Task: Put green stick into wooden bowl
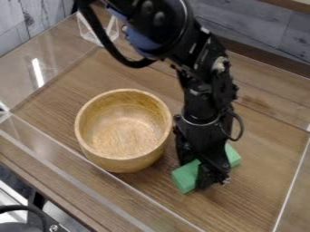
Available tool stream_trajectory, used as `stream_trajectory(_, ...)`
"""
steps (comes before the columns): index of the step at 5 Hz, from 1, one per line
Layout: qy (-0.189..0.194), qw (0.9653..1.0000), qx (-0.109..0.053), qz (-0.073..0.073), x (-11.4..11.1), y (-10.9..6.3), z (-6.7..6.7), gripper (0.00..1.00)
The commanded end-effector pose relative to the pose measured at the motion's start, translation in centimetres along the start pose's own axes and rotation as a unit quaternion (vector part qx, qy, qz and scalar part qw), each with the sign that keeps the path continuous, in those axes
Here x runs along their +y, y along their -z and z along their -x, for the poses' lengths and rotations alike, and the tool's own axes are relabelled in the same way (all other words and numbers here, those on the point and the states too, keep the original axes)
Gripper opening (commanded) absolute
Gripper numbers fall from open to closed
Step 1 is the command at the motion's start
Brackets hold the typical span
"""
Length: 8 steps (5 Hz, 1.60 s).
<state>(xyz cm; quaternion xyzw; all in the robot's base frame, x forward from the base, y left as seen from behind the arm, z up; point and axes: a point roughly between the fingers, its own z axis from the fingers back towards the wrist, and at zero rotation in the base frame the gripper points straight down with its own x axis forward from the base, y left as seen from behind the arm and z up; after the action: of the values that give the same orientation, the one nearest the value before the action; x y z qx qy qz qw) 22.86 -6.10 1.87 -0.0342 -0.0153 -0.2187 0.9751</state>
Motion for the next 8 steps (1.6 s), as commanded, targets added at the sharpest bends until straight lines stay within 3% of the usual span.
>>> stream_trajectory(1,-0.004,0.9997,-0.024,-0.007,0.5,-1.8,-0.6,0.0)
stream_trajectory(4,-0.04,0.9989,-0.02,-0.015,2.3,-4.4,0.2,0.0)
stream_trajectory(5,-0.078,0.9962,-0.028,-0.027,5.0,-6.2,1.1,0.0)
stream_trajectory(6,-0.117,0.9918,-0.033,-0.04,8.5,-7.1,2.4,0.0)
stream_trajectory(7,-0.131,0.9896,-0.036,-0.048,11.9,-7.4,3.9,0.0)
stream_trajectory(8,-0.139,0.9885,-0.037,-0.047,9.1,-6.8,2.2,0.0)
